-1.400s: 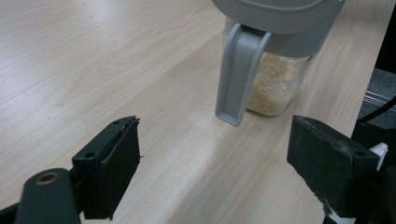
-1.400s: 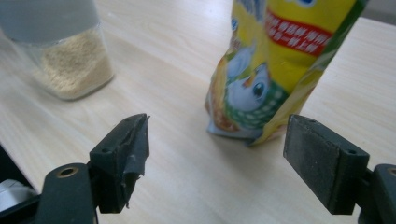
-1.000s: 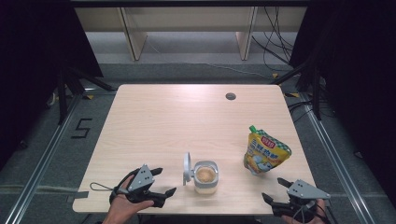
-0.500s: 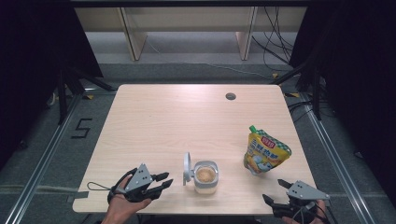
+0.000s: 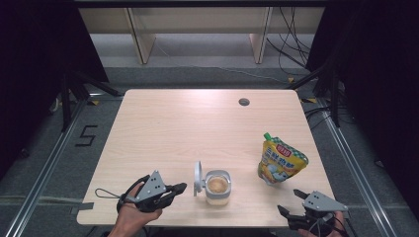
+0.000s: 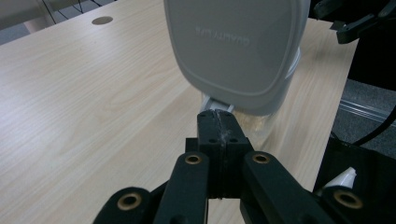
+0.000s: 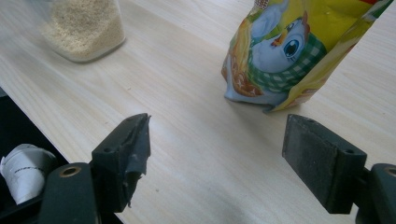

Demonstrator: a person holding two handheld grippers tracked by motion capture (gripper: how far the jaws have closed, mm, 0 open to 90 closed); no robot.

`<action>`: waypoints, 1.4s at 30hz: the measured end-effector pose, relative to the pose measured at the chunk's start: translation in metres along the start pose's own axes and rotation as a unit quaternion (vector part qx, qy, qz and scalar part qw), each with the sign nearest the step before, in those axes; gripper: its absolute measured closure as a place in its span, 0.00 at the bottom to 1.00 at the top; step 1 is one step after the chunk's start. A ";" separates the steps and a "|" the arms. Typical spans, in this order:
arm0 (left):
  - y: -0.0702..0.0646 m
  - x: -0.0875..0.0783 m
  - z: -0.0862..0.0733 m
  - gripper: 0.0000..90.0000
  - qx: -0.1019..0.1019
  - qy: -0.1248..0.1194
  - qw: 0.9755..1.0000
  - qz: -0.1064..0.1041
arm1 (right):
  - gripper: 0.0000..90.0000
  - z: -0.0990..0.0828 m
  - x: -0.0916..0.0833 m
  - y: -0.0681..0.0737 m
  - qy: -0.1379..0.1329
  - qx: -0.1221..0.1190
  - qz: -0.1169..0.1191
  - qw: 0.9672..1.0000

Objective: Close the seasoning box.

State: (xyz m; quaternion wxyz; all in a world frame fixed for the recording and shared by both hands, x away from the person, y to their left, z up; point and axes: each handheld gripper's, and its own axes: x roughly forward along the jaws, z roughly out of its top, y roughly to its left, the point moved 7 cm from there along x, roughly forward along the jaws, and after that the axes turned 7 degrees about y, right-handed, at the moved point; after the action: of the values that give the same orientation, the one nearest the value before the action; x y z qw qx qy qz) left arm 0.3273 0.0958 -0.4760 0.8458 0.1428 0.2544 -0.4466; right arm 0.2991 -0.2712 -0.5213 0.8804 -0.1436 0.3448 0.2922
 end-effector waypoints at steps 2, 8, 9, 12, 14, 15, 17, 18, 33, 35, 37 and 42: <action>0.001 -0.001 0.002 0.99 0.004 0.003 1.000 0.000 | 0.27 0.001 0.001 0.000 -0.005 -0.005 0.005 1.000; -0.002 0.002 0.015 0.99 0.010 -0.005 1.000 -0.010 | 0.28 0.001 0.001 0.000 -0.009 -0.004 0.005 1.000; -0.003 0.003 0.017 0.99 0.005 -0.008 1.000 -0.012 | 0.28 0.001 0.001 0.000 -0.006 -0.004 0.010 1.000; -0.004 0.005 0.022 0.99 0.010 -0.007 1.000 -0.012 | 0.28 0.001 0.000 0.003 -0.002 -0.004 0.023 1.000; -0.005 0.006 0.024 0.99 0.012 -0.007 1.000 -0.013 | 0.28 0.002 0.000 0.000 -0.010 -0.011 0.002 1.000; -0.005 0.006 0.024 0.99 0.012 -0.007 1.000 -0.013 | 0.28 0.002 0.000 0.000 -0.010 -0.011 0.002 1.000; -0.005 0.005 0.028 0.99 0.020 -0.011 1.000 -0.012 | 0.28 0.002 0.001 0.000 -0.007 -0.011 0.002 1.000; -0.005 0.005 0.029 0.99 0.020 -0.012 1.000 -0.013 | 0.28 0.001 0.001 0.002 -0.004 -0.008 0.009 1.000; -0.014 0.014 0.040 0.99 0.032 -0.016 0.999 -0.023 | 0.28 0.000 0.000 0.003 0.001 0.005 0.007 1.000; -0.014 0.014 0.041 0.99 0.038 -0.014 0.999 -0.023 | 0.28 0.001 0.001 0.001 -0.004 -0.008 -0.001 1.000; -0.016 0.015 0.043 0.99 0.038 -0.013 0.999 -0.022 | 0.28 0.001 0.001 0.001 -0.004 -0.008 -0.001 1.000; -0.019 0.018 0.046 0.99 0.041 -0.016 0.999 -0.029 | 0.28 0.001 0.001 0.002 0.001 -0.005 0.005 1.000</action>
State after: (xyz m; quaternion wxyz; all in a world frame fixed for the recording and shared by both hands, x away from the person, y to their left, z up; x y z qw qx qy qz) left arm 0.3341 0.0512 -0.4482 0.8299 0.1632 0.2264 -0.4832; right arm 0.2986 -0.2690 -0.5214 0.8780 -0.1460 0.3446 0.2983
